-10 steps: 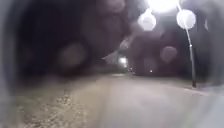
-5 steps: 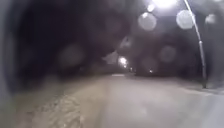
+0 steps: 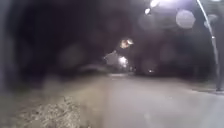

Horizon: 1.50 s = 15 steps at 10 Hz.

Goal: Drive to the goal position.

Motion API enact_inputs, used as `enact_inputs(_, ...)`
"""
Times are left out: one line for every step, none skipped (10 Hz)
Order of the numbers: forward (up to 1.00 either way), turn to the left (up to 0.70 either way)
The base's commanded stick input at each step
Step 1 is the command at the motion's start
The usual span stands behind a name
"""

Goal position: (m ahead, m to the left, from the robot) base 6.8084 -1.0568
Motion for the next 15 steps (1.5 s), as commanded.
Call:
enact_inputs(1.0, 0.0)
enact_inputs(1.0, 0.0)
enact_inputs(1.0, 0.0)
enact_inputs(1.0, 0.0)
enact_inputs(1.0, 0.0)
enact_inputs(1.0, 0.0)
enact_inputs(1.0, 0.0)
enact_inputs(1.0, 0.0)
enact_inputs(1.0, 0.0)
enact_inputs(1.0, 0.0)
enact_inputs(1.0, 0.0)
enact_inputs(1.0, 0.0)
enact_inputs(1.0, 0.0)
enact_inputs(1.0, 0.0)
enact_inputs(1.0, 0.0)
